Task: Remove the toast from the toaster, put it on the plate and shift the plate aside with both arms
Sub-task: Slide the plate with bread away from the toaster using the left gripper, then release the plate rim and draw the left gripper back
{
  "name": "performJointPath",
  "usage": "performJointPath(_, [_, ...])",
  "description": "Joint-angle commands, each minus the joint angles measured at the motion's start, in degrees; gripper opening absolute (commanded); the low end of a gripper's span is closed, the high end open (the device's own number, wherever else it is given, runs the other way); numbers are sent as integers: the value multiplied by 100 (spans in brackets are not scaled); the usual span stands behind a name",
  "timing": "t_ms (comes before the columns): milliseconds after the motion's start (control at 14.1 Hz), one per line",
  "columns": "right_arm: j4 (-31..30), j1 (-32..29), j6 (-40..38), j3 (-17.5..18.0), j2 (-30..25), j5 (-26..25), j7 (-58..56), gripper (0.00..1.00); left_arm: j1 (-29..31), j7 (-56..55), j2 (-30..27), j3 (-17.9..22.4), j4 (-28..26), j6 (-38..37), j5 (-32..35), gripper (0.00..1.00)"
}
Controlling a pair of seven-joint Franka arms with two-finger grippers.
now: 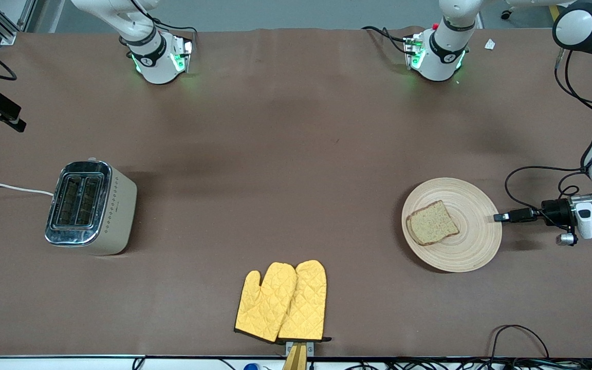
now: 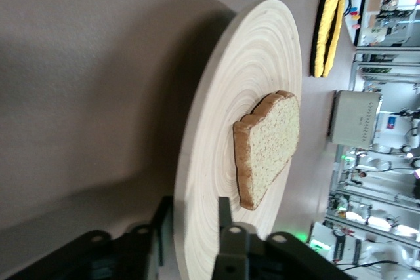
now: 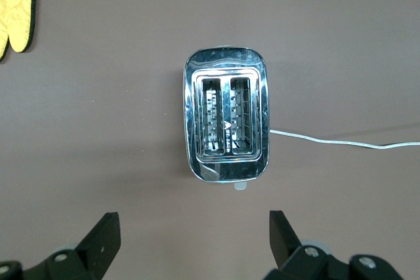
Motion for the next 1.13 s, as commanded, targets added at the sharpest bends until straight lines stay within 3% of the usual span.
performJointPath(0, [53,-78,-57,80,8,-104,-10,100,-72,-46,-29,-2,481,-55,455,100])
performJointPath(212, [53,-78,-57,80,8,-104,-10,100,-90,-142,-90,-54,868,-64,991,100])
performJointPath(496, [53,-78,-57,80,8,-104,-28,100,-318,-432,-494,-81,905,-82,1352,100])
performJointPath(1062, [53,-96,-57,80,8,-104,-54,100,-1608,-2601,-2084,-90,843,-108,2591,100])
